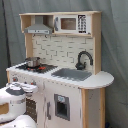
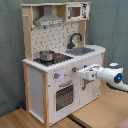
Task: Play with the kitchen
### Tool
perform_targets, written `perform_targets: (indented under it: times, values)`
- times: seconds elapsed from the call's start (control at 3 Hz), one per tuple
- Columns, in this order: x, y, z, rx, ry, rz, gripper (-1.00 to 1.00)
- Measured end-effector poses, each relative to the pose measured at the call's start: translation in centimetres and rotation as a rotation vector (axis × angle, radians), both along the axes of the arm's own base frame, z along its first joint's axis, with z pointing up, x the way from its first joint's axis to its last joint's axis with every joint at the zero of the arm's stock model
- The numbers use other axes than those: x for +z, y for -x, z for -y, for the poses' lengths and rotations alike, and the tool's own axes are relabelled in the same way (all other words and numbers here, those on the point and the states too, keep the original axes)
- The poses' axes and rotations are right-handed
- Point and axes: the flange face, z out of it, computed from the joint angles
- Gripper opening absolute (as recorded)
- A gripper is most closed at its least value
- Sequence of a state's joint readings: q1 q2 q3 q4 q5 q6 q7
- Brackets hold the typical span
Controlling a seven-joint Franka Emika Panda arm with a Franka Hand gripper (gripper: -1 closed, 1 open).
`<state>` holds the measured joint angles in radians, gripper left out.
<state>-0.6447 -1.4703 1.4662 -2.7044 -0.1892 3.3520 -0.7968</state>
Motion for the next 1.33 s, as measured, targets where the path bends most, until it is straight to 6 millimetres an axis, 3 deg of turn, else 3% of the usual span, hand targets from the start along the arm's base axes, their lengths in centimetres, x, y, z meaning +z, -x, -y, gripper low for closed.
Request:
perform_targets:
  times: [0.33, 0.67, 1.0, 1.33]
  values:
    - [-0.1, -0.9, 0.4, 0.042, -0.003, -0.005, 1.0]
    - [-1.5, -2.9, 0.6, 0.039, -0.009, -0.029, 1.0]
    - [-1.9, -4.7, -0.7, 0.044, 0.004, -0.034, 1.0]
    - [-1.4, -4.8, -0.8, 0.043, -0.001, -0.025, 1.0]
